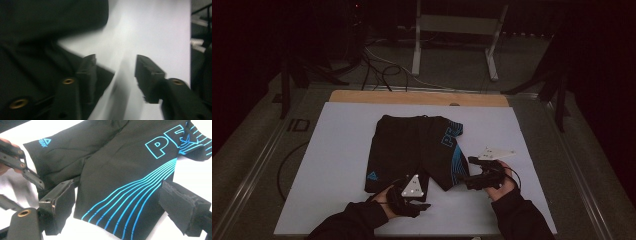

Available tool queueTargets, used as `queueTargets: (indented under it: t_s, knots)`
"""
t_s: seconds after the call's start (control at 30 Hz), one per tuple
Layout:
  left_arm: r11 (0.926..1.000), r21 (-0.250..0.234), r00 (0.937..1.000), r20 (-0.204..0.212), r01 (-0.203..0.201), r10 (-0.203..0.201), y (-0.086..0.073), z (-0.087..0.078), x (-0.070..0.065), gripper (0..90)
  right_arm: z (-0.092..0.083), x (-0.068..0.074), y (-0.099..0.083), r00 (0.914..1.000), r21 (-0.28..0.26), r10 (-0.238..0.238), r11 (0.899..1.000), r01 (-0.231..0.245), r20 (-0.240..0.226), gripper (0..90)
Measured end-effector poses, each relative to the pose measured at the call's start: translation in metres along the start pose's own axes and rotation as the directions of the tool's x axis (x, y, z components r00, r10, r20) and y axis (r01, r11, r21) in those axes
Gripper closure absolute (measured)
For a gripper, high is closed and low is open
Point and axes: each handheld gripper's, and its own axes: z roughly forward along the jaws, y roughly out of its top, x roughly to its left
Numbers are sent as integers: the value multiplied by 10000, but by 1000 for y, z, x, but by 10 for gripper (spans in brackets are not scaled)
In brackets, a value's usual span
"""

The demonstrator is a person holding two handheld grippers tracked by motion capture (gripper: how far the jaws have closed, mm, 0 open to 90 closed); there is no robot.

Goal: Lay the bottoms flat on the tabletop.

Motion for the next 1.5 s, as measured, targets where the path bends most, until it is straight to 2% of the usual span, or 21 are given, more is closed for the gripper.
queueTargets:
  t_s: [0.13, 0.17, 0.27, 0.33, 0.37, 0.4, 0.5, 0.53, 0.73, 0.77, 0.9, 0.93, 0.97, 1.03, 1.07, 1.13, 1.17, 1.23, 1.3, 1.4, 1.5]
  knots:
    - [9995, -296, 9999, -155, 71, -75, 12, 5, 0, 496, -1, 0, 0, 10000, 32, 13, 10000, -14, 93, 144]
    - [9994, -350, 9997, -236, 5, -14, 18, 12, -2, 487, -2, 0, -2, 9999, 77, -60, 10000, 59, 129, 144]
    - [9999, -115, 9986, -529, 19, -25, 25, 27, -4, 470, -4, -2, -5, 9998, 156, -29, 9999, 26, 182, 142]
    - [9999, -115, 9986, -529, 19, -25, 25, 27, -4, 469, -5, -4, -6, 9998, 149, -3, 9999, 0, 183, 142]
    - [9995, 222, 9947, -1002, 246, -223, 27, 41, -4, 466, -9, -7, -10, 9998, 119, 51, 9999, -53, 196, 140]
    - [9991, 305, 9920, -1233, 296, -257, 28, 45, -4, 465, -11, -8, -12, 9997, 81, 87, 9999, -89, 214, 139]
    - [9979, 410, 9875, -1520, 492, -424, 27, 51, -3, 465, -13, -10, -16, 9996, 47, 234, 9997, -235, 181, 135]
    - [9969, 578, 9836, -1752, 526, -417, 27, 57, -2, 465, -14, -10, -20, 9992, 57, 391, 9992, -392, 78, 114]
    - [9963, 597, 9813, -1861, 619, -498, 30, 64, 0, 461, -10, -10, -31, 9997, 795, 180, 9966, -194, 187, 94]
    - [9963, 630, 9779, -2043, 588, -448, 32, 66, 1, 467, -3, -9, -41, 9988, 1381, -110, 9904, 44, 468, 168]
    - [9967, 491, 9743, -2192, 651, -528, 34, 65, 5, 572, 2, -11, -43, 9932, 1884, -456, 9818, 249, 1067, 396]
    - [9969, 451, 9733, -2234, 647, -531, 35, 63, 5, 643, 3, -13, -43, 9928, 1959, -420, 9804, 193, 1122, 480]
    - [9970, 419, 9714, -2312, 652, -538, 36, 61, 6, 687, 4, -14, -43, 9910, 1978, -266, 9802, 1, 1311, 544]
    - [9968, 277, 9701, -2334, 751, -666, 38, 56, 7, 775, 3, -18, -42, 9901, 1825, -2, 9829, -257, 1406, 589]
    - [9972, 250, 9703, -2336, 710, -632, 40, 53, 9, 821, 2, -19, -41, 9889, 1778, -44, 9838, -223, 1487, 696]
    - [9972, 204, 9716, -2273, 721, -656, 42, 47, 12, 853, 1, -20, -40, 9873, 1737, -52, 9845, -227, 1586, 716]
    - [9973, 203, 9724, -2241, 709, -646, 44, 45, 13, 870, 2, -21, -36, 9865, 1532, 189, 9872, -442, 1625, 826]
    - [9980, 180, 9724, -2269, 605, -549, 46, 40, 14, 879, 2, -21, -33, 9859, 1440, 248, 9884, -490, 1653, 885]
    - [9985, 124, 9710, -2340, 536, -492, 48, 35, 15, 885, 1, -19, -29, 9861, 1335, 2, 9908, -226, 1660, 886]
    - [9990, -1, 9684, -2456, 458, -444, 51, 25, 19, 886, -7, -15, -21, 9855, 891, -48, 9960, -105, 1699, 888]
    - [9991, -189, 9632, -2657, 370, -407, 55, 13, 23, 886, -17, -12, -12, 9913, 395, -81, 9992, 30, 1315, 892]
